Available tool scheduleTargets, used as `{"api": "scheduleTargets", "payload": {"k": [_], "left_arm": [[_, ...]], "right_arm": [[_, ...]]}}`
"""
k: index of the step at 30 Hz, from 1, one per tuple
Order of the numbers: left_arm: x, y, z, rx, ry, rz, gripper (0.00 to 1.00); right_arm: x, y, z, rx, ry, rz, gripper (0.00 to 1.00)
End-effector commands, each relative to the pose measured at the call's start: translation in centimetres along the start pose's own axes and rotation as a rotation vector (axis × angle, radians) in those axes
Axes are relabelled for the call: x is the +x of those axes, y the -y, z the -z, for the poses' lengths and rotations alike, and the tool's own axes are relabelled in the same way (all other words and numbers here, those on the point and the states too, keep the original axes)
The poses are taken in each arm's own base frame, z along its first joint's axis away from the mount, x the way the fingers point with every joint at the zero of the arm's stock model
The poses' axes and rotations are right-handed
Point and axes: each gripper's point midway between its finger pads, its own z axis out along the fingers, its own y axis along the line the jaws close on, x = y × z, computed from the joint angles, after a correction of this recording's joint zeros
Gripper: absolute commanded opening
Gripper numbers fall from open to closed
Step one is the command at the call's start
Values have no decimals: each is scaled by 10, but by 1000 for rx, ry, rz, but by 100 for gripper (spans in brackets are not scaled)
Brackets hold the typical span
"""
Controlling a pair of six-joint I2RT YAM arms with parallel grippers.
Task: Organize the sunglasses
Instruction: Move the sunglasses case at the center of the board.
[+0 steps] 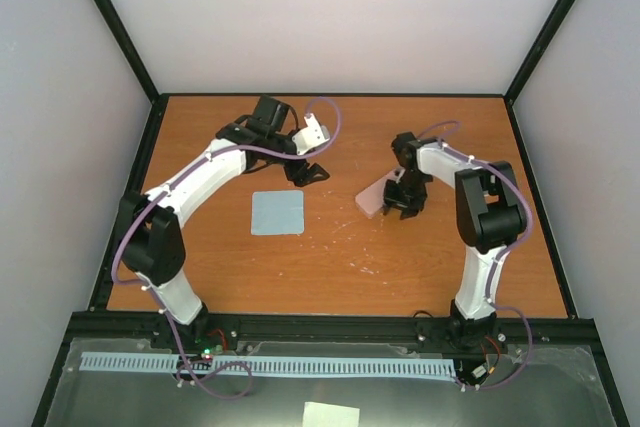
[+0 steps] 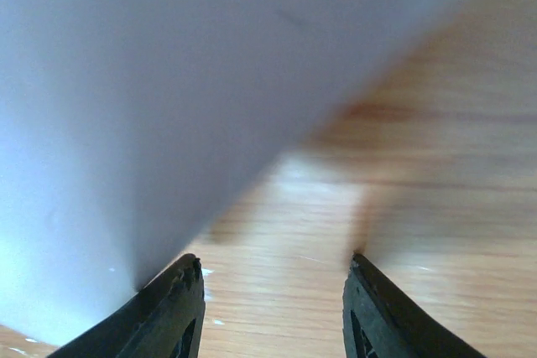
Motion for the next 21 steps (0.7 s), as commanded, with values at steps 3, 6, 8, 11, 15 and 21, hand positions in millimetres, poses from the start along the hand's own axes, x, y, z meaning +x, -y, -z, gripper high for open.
{"api": "scheduleTargets", "payload": {"k": [3,6,8,11,15,21], "left_arm": [[5,4,8,-30,-1,5,81],[12,3,0,-24,-20,14,85],[15,2,-8,-15,-30,6,85],[16,0,-28,-14,-52,-55,85],[14,1,-67,5,-114,-137,83],[14,-1,-119,15,-242,-151,84]], "right_arm": [[-6,-53,-7,-60,-1,62,45],[-8,-70,0,-96,9,83,45],[-5,-71,18,-89,30,86,46],[-3,-57,60,-75,118,67,57],[-14,-18,118,-166,268,-59,69],[-34,40,144,-224,377,-188,69]]}}
